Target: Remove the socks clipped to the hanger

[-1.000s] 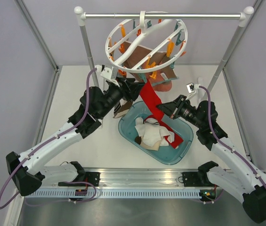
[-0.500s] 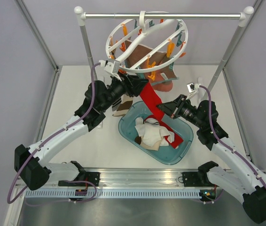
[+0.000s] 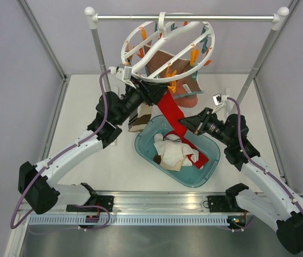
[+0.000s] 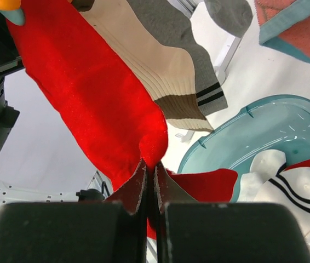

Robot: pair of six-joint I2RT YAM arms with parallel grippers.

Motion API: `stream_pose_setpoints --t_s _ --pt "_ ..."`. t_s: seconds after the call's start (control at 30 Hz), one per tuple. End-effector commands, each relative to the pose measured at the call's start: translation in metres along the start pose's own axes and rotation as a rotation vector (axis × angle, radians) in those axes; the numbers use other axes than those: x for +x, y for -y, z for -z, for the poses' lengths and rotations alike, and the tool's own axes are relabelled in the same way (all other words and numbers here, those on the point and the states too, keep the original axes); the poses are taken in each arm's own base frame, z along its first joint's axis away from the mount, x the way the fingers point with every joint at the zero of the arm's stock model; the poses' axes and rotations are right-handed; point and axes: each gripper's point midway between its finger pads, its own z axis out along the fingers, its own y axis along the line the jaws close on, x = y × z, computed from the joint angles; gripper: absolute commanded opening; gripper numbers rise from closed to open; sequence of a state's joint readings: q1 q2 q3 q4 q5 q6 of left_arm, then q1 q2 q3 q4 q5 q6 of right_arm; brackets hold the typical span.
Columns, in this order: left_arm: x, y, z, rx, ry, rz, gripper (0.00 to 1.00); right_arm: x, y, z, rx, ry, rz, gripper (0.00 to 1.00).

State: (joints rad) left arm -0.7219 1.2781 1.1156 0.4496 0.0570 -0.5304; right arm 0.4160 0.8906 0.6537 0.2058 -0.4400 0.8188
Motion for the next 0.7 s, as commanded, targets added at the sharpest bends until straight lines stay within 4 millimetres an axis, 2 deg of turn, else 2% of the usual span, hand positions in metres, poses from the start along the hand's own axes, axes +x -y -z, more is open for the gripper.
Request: stream_pose_setpoints --t_s 0.0,0.13,0.33,0.53,0.67 --pt "-0.023 0.010 -0.005 0.030 0.080 0.029 0.55 -0.014 -0.017 0.002 -0.041 0.030 0.036 0.01" --pt "-0.021 0.012 -0.006 0.037 0.069 0.026 0.28 -0.012 -0.014 0.002 -0.033 0.027 0.033 0.01" --pt "-0.020 0.011 -0.006 0.030 0.058 0.021 0.03 -0.012 -0.008 0.004 -0.002 0.034 0.053 0.01" --pt "-0.023 0.010 -0.007 0.015 0.055 0.015 0.02 -0.007 0.028 0.014 0.174 0.035 0.125 0.01" --pt "-0.024 0.009 -0.009 0.005 0.047 0.011 0.02 -0.003 0.036 0.021 0.210 0.024 0.152 0.06"
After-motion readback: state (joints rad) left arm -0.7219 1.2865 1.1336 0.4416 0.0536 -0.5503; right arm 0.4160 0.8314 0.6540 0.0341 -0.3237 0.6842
